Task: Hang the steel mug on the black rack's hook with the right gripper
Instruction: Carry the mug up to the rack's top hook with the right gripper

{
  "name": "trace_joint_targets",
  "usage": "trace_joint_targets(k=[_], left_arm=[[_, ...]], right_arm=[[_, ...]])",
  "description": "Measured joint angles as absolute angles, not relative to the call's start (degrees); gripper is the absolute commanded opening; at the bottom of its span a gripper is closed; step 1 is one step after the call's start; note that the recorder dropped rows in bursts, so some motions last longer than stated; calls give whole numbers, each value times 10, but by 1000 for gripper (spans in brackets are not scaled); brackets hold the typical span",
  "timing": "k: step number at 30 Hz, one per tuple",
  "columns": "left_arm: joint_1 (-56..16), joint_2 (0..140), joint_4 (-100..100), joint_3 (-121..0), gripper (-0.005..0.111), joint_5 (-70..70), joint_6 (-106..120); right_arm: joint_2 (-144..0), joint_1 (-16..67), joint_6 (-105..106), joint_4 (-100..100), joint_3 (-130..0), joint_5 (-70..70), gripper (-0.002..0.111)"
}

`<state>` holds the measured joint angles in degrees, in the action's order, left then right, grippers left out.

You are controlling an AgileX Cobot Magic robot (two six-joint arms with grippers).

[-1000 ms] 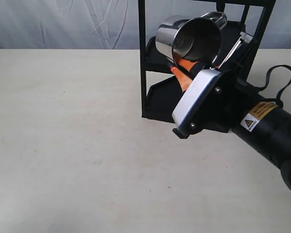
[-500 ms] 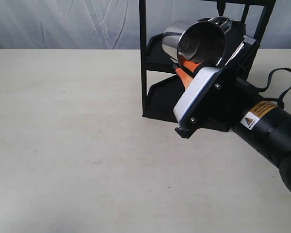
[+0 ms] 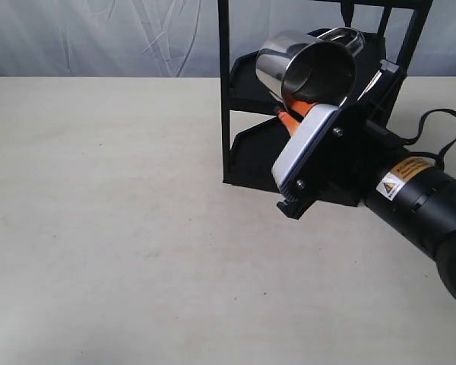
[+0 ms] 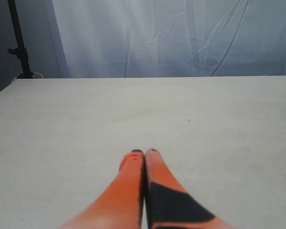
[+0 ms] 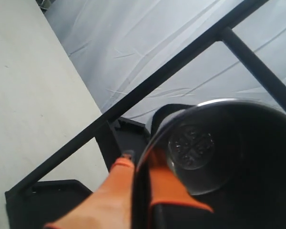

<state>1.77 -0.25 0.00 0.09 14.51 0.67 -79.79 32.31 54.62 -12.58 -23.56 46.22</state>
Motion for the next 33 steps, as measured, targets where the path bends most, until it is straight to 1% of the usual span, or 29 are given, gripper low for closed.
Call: trace_joint_targets(k=[10,33], left_arm=[[18,-2,0,1,0,145,7],[18,-2,0,1,0,145,7]], right_arm=[[-794,323,554,-209,-236,462,-1],[-793,323,554,-208,-236,462,-1]])
